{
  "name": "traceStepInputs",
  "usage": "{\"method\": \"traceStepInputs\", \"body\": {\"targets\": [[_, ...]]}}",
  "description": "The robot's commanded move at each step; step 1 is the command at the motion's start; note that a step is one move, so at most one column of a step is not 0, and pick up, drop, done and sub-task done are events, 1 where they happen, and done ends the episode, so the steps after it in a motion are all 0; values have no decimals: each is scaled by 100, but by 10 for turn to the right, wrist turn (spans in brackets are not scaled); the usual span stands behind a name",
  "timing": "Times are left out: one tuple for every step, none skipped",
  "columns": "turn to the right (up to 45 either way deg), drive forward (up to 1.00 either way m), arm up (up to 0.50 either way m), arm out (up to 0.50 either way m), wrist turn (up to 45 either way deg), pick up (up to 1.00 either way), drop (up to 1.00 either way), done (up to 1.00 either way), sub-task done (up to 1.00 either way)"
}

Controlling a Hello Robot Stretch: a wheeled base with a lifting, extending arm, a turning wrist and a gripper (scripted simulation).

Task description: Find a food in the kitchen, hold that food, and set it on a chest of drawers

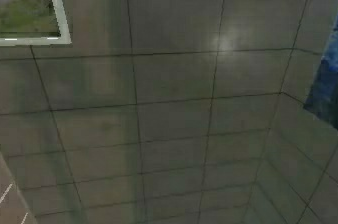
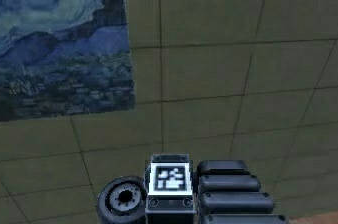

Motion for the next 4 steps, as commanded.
{"method": "traceStepInputs", "body": {"targets": [[450,0,0,0,0,0,0,0,0],[450,0,0,0,0,0,0,0,0],[450,0,0,0,0,0,0,0,0],[240,0,0,0,0,0,0,0,0]]}}
